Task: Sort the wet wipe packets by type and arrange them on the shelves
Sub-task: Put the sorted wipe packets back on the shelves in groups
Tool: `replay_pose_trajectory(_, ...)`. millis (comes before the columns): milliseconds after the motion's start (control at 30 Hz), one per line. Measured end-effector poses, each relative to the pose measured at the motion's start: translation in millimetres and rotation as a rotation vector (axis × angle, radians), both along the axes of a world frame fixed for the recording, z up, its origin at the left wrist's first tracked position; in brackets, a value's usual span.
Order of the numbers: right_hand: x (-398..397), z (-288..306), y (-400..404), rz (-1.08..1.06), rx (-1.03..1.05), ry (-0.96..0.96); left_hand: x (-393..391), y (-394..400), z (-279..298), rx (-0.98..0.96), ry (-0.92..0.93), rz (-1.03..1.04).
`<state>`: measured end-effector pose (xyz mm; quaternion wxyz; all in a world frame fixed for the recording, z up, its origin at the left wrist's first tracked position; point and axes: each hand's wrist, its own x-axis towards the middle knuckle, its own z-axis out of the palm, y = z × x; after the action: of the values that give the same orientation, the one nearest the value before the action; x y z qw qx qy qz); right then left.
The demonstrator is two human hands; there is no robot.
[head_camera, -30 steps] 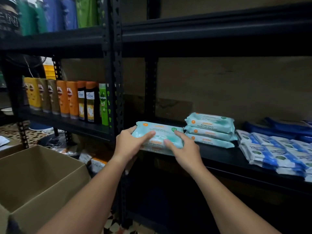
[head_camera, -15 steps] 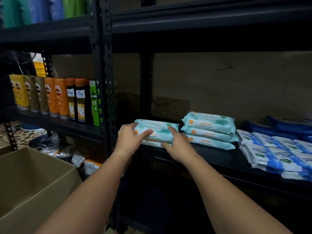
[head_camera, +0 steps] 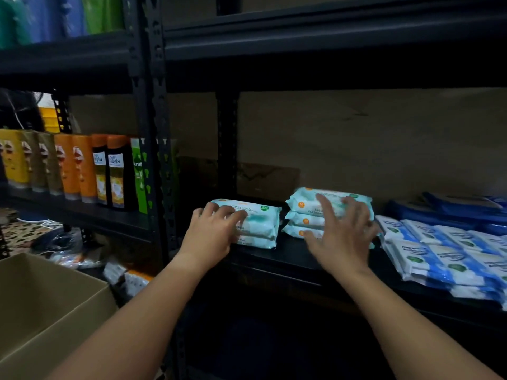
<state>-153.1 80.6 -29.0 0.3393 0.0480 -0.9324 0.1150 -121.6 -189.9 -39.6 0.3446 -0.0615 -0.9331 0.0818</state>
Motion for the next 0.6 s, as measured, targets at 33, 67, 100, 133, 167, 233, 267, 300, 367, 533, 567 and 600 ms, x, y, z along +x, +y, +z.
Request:
replay_pose_trajectory(33,-5,0,8,-0.081,0.000,-0.073,-3,3,4,0.003,-0.025,0.013)
replay_pose_trajectory(67,-11,0,14,-0.129,-0.005,-0.141,-7,5,6,0.012,-0.047,0.025)
replay_pose_trajectory(100,-16,0,17,-0.139,-0.019,-0.197,-11,8,8,0.023,-0.064,0.041)
replay_pose_trajectory(133,-21,-1,19,-0.120,-0.045,-0.234,-16,11,8,0.032,-0.062,0.048)
replay_pose_trajectory(167,-24,-2,19,-0.095,-0.072,-0.247,-20,13,7,0.040,-0.054,0.054)
replay_pose_trajectory(233,-32,-4,20,-0.067,-0.106,-0.213,-32,19,2,0.063,-0.043,0.069)
replay_pose_trajectory(267,-37,-4,21,-0.060,-0.116,-0.191,-40,22,0,0.079,-0.039,0.082)
replay_pose_trajectory(300,-41,-4,22,-0.055,-0.113,-0.175,-48,25,-1,0.101,-0.041,0.097)
replay_pose_trajectory(367,-50,-3,22,-0.031,-0.093,-0.160,-65,28,0,0.145,-0.053,0.110)
replay_pose_trajectory(533,-81,-4,13,-0.006,-0.092,-0.158,-117,30,-5,0.258,-0.040,0.046)
replay_pose_trajectory(567,-93,-6,9,-0.005,-0.095,-0.153,-132,30,-7,0.284,-0.025,0.027)
replay_pose_trajectory(600,-97,-4,7,-0.008,-0.093,-0.160,-139,30,-5,0.310,-0.031,0.012)
